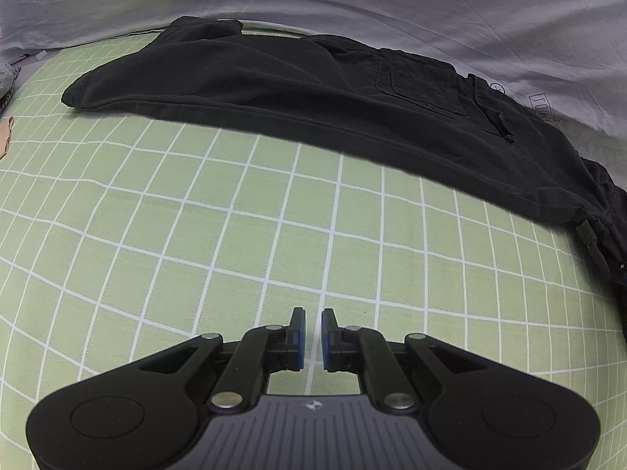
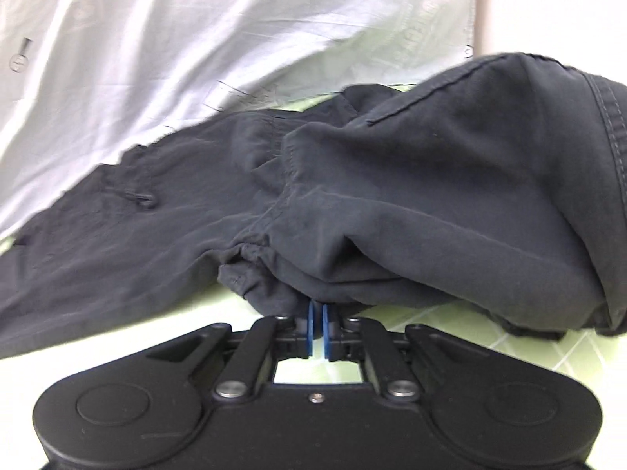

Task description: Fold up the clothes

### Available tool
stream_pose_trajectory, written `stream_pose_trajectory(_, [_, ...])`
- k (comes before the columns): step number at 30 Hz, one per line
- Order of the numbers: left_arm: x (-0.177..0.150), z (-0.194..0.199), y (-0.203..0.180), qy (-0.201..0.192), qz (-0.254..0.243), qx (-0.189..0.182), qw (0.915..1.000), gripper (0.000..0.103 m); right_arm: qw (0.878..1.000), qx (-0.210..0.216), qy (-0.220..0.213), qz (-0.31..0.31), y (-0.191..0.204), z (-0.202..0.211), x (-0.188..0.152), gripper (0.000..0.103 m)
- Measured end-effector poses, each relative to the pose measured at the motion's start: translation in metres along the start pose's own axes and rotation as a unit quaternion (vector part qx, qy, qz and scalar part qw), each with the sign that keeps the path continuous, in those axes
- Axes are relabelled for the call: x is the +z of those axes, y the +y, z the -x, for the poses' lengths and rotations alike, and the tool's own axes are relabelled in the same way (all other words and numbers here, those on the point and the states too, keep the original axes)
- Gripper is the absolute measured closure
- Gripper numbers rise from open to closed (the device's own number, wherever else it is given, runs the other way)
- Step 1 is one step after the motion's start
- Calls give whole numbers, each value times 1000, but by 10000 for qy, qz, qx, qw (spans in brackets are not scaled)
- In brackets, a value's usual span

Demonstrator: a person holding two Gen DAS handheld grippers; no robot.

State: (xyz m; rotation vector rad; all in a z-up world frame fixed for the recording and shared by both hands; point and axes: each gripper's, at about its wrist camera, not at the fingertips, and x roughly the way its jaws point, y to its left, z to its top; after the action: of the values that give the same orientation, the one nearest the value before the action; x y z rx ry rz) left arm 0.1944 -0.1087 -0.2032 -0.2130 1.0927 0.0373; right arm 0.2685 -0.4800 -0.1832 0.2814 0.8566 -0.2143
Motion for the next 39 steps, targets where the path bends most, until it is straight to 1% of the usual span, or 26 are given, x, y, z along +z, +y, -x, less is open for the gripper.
stream_pose_trajectory(3, [3, 1, 7, -27, 105, -33, 9999, 93, 9969, 778, 45, -64, 17, 23, -2, 99])
stream_pose_trajectory(4, [3, 2, 8, -38, 110, -40, 9999, 93, 9938, 1114, 47, -38, 24, 31, -3, 99])
stream_pose_trajectory(6, [5, 3, 10, -60, 115, -54, 9999, 93, 9822, 1866, 176, -103, 31, 40, -2, 99])
stream_pose_trajectory(7, [6, 4, 11, -72, 118, -61, 9999, 93, 9789, 2012, 296, -191, 33, 41, -2, 99])
stream_pose_trajectory(9, [8, 6, 9, -102, 74, -106, 9999, 93, 9817, 1858, 406, -51, 38, 45, -4, 98])
stream_pose_trajectory(11, [10, 9, 7, -135, 30, -155, 9998, 93, 9855, 1637, 118, 432, 42, 61, -6, 92])
stream_pose_trajectory(12, [10, 9, 5, -136, 25, -183, 9997, 93, 9864, 1522, -90, 606, 40, 72, -7, 82])
stream_pose_trajectory(13, [11, 9, 3, -137, 21, -211, 9997, 93, 9873, 1394, -319, 689, 36, 84, -6, 62])
stream_pose_trajectory(14, [12, 10, 1, -137, 17, -239, 9996, 93, 9870, 1317, -559, 728, 29, 94, -5, 56])
stream_pose_trajectory(15, [12, 10, -1, -137, 13, -267, 9995, 93, 9866, 1233, -786, 731, 20, 103, -2, 50])
stream_pose_trajectory(16, [13, 8, -4, -108, 43, -317, 9994, 93, 9855, 1146, -1013, 731, 10, 113, 2, 48])
stream_pose_trajectory(17, [14, 6, -7, -76, 76, -369, 9993, 93, 9866, 926, -1146, 704, 2, 112, 9, 47])
stream_pose_trajectory(18, [15, 4, -10, -44, 109, -421, 9990, 93, 9871, 697, -1273, 675, -6, 111, 16, 43])
stream_pose_trajectory(19, [16, 2, -14, -10, 139, -482, 9987, 93, 9887, 457, -1311, 569, -16, 106, 20, 36])
stream_pose_trajectory(20, [18, 0, -18, 16, 150, -534, 9985, 93, 9896, 216, -1343, 457, -27, 102, 23, 33])
stream_pose_trajectory(21, [20, -2, -24, 32, 139, -610, 9980, 93, 9919, 14, -1248, 243, -39, 96, 25, 30])
stream_pose_trajectory(23, [26, -5, -38, 47, 117, -772, 9969, 92, 9945, -137, -986, -330, -67, 79, 25, 29])
stream_pose_trajectory(24, [31, -7, -46, 43, 123, -861, 9962, 88, 9942, -209, -852, -619, -81, 70, 25, 29])
stream_pose_trajectory(26, [40, -12, -61, 20, 147, -1066, 9942, 82, 9935, -213, -560, -972, -97, 52, 21, 27])
stream_pose_trajectory(28, [52, -22, -77, 40, 149, -1275, 9917, 78, 9924, -236, -300, -1174, -106, 33, 16, 26])
stream_pose_trajectory(30, [63, -36, -93, 67, 169, -1445, 9893, 72, 9908, -163, -72, -1340, -113, 18, 14, 26])
stream_pose_trajectory(33, [78, -56, -115, 167, 222, -1704, 9850, 69, 9881, 140, 86, -1530, -117, 3, 14, 27])
stream_pose_trajectory(35, [84, -68, -127, 272, 265, -1827, 9824, 69, 9879, 292, 75, -1524, -114, -4, 18, 32])
stream_pose_trajectory(37, [87, -78, -139, 369, 283, -1848, 9817, 71, 9885, 406, 31, -1453, -113, -9, 23, 48])
stream_pose_trajectory(38, [88, -82, -143, 408, 286, -1873, 9810, 72, 9889, 442, 1, -1419, -112, -10, 26, 50])
stream_pose_trajectory(39, [89, -86, -148, 446, 289, -1898, 9804, 77, 9892, 478, -29, -1385, -112, -12, 29, 59])
